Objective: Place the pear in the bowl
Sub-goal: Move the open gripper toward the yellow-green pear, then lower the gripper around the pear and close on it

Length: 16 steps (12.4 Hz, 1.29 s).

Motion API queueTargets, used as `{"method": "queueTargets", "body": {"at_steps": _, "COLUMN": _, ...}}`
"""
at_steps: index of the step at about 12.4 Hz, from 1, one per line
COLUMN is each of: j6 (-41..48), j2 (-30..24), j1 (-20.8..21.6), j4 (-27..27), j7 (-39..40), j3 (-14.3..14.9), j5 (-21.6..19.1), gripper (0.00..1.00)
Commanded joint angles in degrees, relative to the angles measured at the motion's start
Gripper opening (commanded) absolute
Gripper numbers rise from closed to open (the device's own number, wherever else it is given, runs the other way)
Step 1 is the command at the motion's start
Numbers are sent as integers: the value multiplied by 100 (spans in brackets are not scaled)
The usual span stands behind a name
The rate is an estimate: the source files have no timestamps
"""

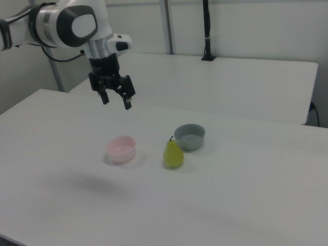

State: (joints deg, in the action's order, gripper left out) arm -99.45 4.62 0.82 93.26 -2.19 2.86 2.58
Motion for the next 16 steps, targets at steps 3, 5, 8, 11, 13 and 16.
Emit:
{"method": "queueTargets", "body": {"at_steps": 3, "j6": -661, "j2": 425, "j1": -626, "j4": -45, "j7": 965, "j3": 13, "j5": -100, "gripper": 100}}
{"method": "queueTargets", "body": {"at_steps": 5, "j6": -969, "j2": 679, "j1": -723, "j4": -45, "j7": 1115, "j3": 13, "j5": -48, "gripper": 100}}
{"method": "queueTargets", "body": {"at_steps": 8, "j6": -1593, "j2": 1206, "j1": -855, "j4": -36, "j7": 1265, "j3": 13, "j5": -21, "gripper": 100}}
{"method": "queueTargets", "body": {"at_steps": 11, "j6": -2068, "j2": 1733, "j1": -855, "j4": -36, "j7": 1230, "j3": 13, "j5": 14, "gripper": 100}}
{"method": "queueTargets", "body": {"at_steps": 13, "j6": -2375, "j2": 2050, "j1": -803, "j4": -36, "j7": 1212, "j3": 13, "j5": 14, "gripper": 100}}
{"method": "queueTargets", "body": {"at_steps": 16, "j6": -2675, "j2": 2394, "j1": -794, "j4": -27, "j7": 1204, "j3": 13, "j5": 259, "gripper": 100}}
